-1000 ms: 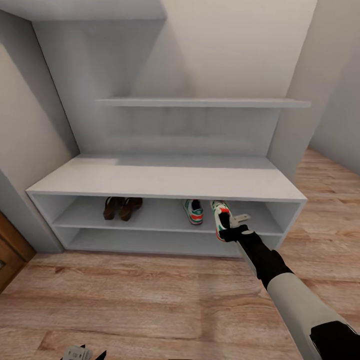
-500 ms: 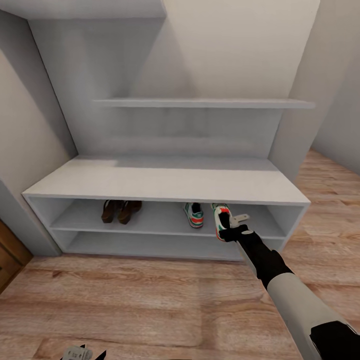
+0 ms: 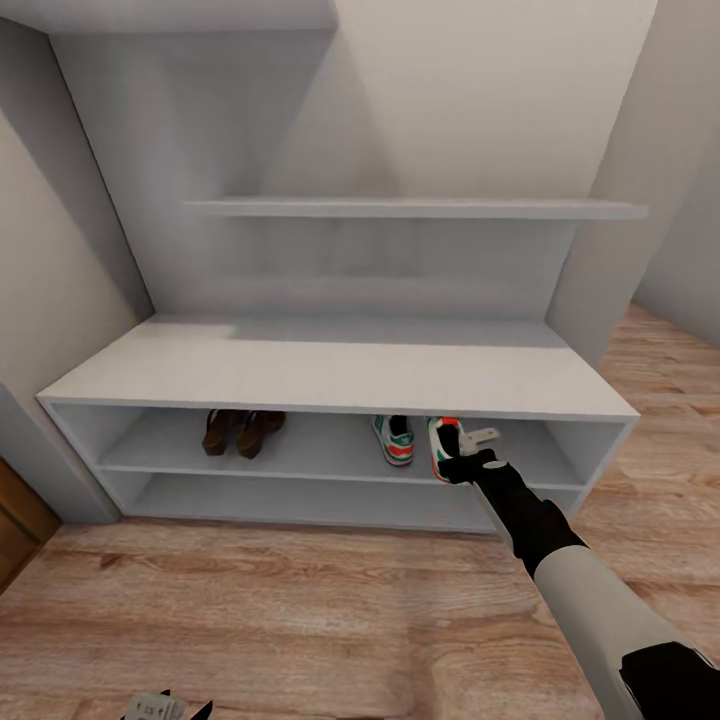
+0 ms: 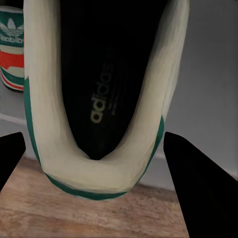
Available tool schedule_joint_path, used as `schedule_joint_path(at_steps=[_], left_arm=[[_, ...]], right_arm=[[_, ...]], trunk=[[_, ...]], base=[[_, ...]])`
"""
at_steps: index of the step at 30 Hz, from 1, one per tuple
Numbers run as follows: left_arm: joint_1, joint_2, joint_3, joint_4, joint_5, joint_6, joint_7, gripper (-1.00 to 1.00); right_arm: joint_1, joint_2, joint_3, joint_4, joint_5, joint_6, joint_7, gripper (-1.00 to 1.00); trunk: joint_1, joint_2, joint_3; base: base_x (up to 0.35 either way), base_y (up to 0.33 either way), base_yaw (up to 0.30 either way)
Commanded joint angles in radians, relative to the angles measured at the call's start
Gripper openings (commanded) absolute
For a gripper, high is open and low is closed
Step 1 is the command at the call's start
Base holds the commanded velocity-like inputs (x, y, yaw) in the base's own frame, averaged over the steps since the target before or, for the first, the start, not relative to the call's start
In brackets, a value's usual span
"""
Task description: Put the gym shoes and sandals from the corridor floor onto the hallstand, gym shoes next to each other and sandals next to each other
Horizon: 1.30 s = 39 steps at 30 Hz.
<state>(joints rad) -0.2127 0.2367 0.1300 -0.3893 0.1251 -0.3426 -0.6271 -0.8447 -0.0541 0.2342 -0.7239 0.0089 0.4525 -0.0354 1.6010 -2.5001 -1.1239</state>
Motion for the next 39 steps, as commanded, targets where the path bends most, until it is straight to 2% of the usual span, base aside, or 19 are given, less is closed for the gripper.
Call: schedule_joint_path(at_steps=[1, 23, 25, 29, 39], left_arm=[[-0.001, 0.000, 0.003, 0.001, 0.006, 0.002, -0.009, 1.00], [-0.001, 0.000, 0.003, 0.001, 0.007, 0.001, -0.010, 1.00], [-0.001, 0.000, 0.003, 0.001, 0.007, 0.001, -0.010, 1.00], [-0.001, 0.000, 0.003, 0.001, 0.007, 0.001, -0.010, 1.00], [-0.001, 0.001, 0.003, 0.001, 0.007, 0.001, -0.010, 1.00]], right_arm=[[-0.001, -0.001, 0.005, -0.002, 0.001, 0.006, -0.003, -1.00], [-0.001, -0.001, 0.004, 0.000, 0.001, 0.006, -0.003, -1.00], [-0.001, -0.001, 0.004, 0.000, 0.001, 0.006, -0.003, -1.00], [-0.001, -0.001, 0.004, 0.000, 0.001, 0.006, -0.003, -1.00], [-0.001, -0.001, 0.004, 0.000, 0.001, 0.006, -0.003, -1.00]], trunk=[[0.000, 0.000, -0.001], [0.000, 0.000, -0.002], [0.000, 0.000, -0.003], [0.002, -0.001, -0.024], [0.002, -0.001, -0.026]], base=[[0.057, 0.029, 0.000], [0.040, 0.022, 0.000], [0.001, 0.000, 0.000], [0.000, 0.000, 0.000], [0.000, 0.000, 0.000]])
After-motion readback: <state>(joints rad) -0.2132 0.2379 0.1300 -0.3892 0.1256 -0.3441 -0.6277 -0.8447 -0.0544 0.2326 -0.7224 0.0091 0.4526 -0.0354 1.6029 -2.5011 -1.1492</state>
